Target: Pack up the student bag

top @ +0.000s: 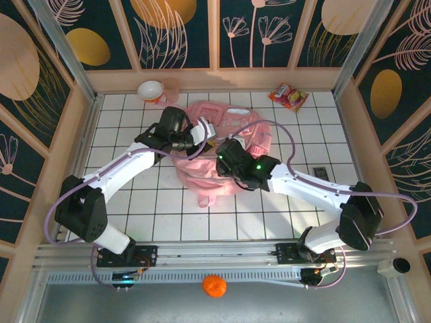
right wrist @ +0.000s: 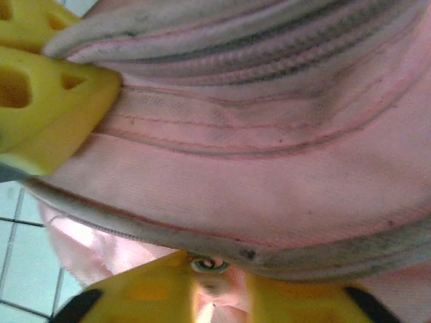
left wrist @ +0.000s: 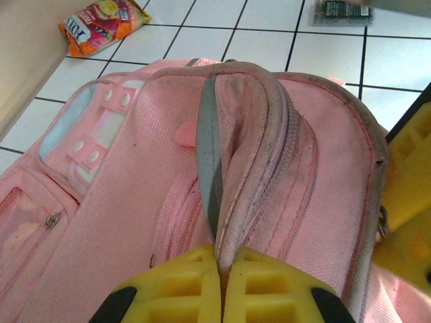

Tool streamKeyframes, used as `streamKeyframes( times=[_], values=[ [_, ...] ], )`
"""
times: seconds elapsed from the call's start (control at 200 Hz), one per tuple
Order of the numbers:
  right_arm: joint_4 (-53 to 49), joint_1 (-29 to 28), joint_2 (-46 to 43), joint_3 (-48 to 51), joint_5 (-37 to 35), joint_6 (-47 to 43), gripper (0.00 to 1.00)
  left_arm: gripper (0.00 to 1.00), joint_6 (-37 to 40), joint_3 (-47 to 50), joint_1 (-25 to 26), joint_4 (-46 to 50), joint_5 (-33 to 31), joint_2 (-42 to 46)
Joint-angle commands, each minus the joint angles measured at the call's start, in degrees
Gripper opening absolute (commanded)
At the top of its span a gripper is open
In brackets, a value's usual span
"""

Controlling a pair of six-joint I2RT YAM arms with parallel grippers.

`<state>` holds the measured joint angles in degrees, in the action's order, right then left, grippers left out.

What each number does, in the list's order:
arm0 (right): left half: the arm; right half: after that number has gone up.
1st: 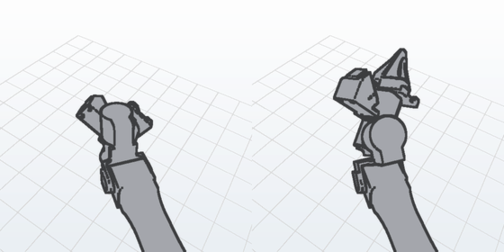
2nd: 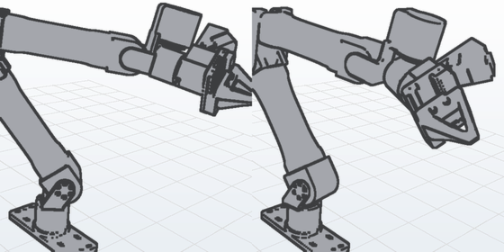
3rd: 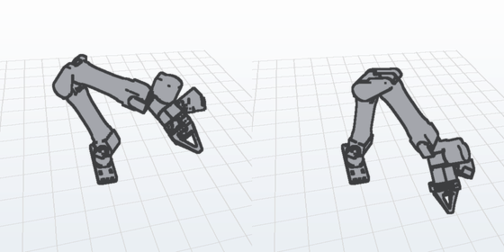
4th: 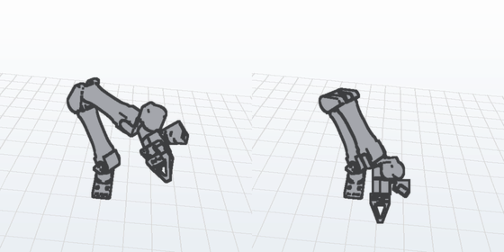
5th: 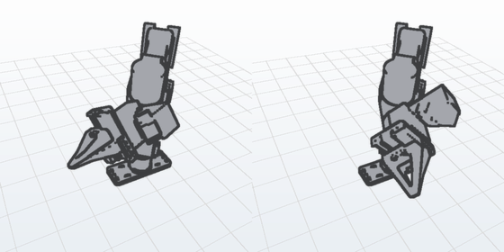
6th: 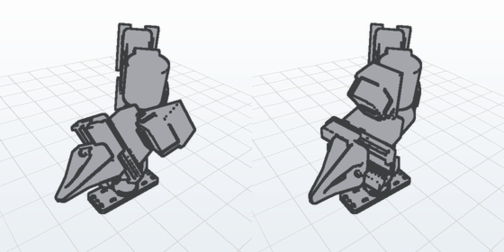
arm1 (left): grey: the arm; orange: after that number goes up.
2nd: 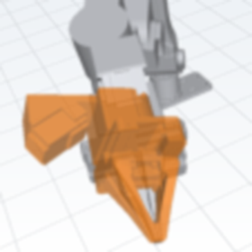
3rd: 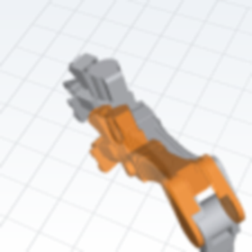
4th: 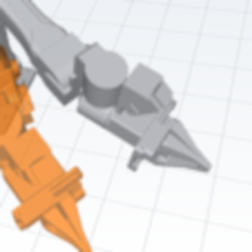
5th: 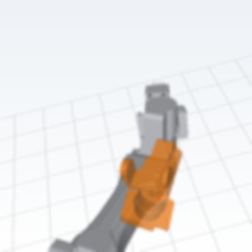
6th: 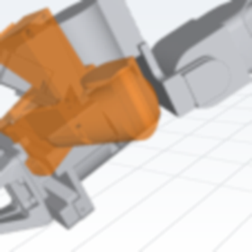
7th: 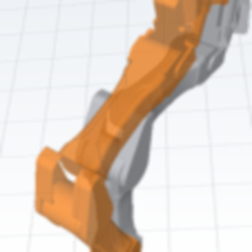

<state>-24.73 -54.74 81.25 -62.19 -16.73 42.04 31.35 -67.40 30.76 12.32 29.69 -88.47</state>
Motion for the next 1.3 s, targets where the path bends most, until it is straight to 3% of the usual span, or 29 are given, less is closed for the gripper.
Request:
streamKeyframes(
  times=[0.0, 0.29, 0.38, 0.47, 0.681, 0.826, 0.916, 1.081, 1.146, 1.186, 1.296],
  values=[
    [-7.93, 0.15, 0.15, -1.54, -10.04, 3.65, 0.16, 0.00, -1.52, -1.16, 0.30, -6.10, 5.25, 3.48],
    [-13.21, 0.49, -1.93, -0.66, -11.60, 7.12, 0.16, 0.00, -0.95, -1.33, 0.29, -5.29, 3.84, 3.12],
    [-12.34, 1.50, -1.50, -0.32, -9.87, 6.10, 0.30, 0.00, -0.95, -1.42, 0.28, -5.29, 4.19, 2.97],
    [-10.14, 1.87, -1.12, 0.25, -7.97, 4.48, 0.32, 0.00, -0.94, -1.40, 0.31, -5.29, 4.79, 3.03],
    [-9.47, 2.18, -0.28, -0.08, -7.69, 2.86, 0.08, 0.00, -1.00, -1.22, 0.26, -5.55, 5.06, 3.38],
    [-13.71, 2.85, -0.56, -0.82, -9.78, 3.46, 0.07, 0.00, -0.77, -1.16, 0.34, -5.29, 4.84, 3.47],
    [-14.01, 3.71, -1.42, -0.35, -9.07, 2.11, 0.00, 0.00, -0.43, -1.01, 0.27, -5.12, 4.44, 3.61],
    [-6.80, 4.45, -5.19, 2.90, -0.09, -6.42, 0.00, 0.00, 2.05, -0.41, 0.31, -3.75, 3.05, 4.09],
    [-1.96, 4.47, -6.95, 4.91, 5.73, -9.09, 0.00, 0.30, 4.81, -0.76, 0.27, -1.14, 5.76, 4.63],
    [0.59, 4.51, -7.90, 6.03, 8.76, -10.00, 0.00, 0.43, 6.81, -0.53, 0.33, 0.32, 8.72, 5.27],
    [3.88, 4.86, -9.18, 7.58, 14.55, -11.15, 0.00, 0.55, 11.27, 3.06, 0.73, 1.95, 13.22, 8.52]
  ],
)
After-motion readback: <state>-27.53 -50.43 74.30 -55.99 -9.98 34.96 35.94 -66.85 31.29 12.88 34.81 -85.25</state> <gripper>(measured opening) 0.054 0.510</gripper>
